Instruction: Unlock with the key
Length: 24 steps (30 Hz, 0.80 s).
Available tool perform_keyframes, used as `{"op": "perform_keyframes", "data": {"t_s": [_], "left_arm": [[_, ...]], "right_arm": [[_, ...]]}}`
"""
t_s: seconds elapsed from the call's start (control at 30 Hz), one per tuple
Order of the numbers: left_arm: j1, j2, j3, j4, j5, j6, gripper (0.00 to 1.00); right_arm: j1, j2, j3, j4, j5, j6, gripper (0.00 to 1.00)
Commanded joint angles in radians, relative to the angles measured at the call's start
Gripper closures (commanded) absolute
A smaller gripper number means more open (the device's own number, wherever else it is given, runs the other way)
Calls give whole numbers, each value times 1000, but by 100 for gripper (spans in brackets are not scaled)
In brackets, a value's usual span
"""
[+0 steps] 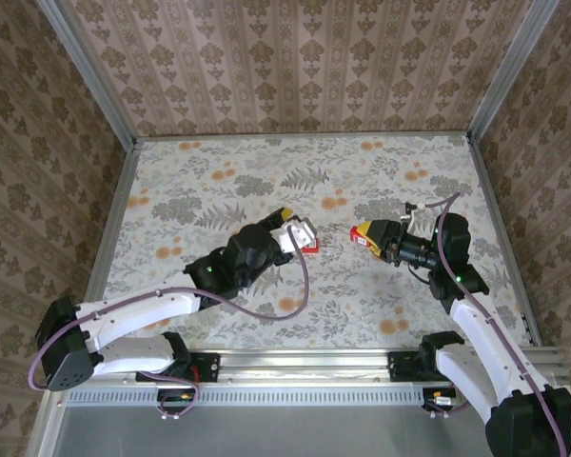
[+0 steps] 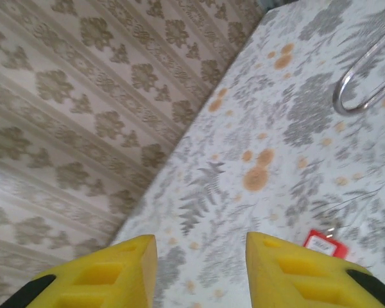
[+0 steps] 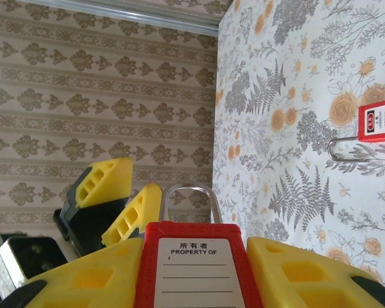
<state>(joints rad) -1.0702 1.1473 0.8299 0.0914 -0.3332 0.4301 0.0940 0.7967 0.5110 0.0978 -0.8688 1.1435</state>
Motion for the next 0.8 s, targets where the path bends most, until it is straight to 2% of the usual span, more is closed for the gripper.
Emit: {"op": "perform_keyframes", "data": {"t_s": [0.0, 0.07, 0.17, 0.37, 0.47, 0.77], "left_arm": [[71, 28, 72, -168, 371, -257, 56], [112, 57, 105, -190, 507, -311, 55], [115, 101, 149, -231, 585, -316, 54], [61, 160, 187, -227, 579, -240, 60], [57, 185, 201, -196, 616, -213, 68], [59, 296, 300, -246, 726, -157, 80]], "right_arm": [[-4, -25, -13, 1, -43, -12, 78], [-4, -30, -18, 0, -47, -11, 78], [-4, -32, -18, -6, -50, -10, 78], [-2, -28, -24, -6, -64, 1, 78], [-2, -34, -30, -12, -73, 4, 78], [1, -51, -38, -63, -99, -28, 78]]}}
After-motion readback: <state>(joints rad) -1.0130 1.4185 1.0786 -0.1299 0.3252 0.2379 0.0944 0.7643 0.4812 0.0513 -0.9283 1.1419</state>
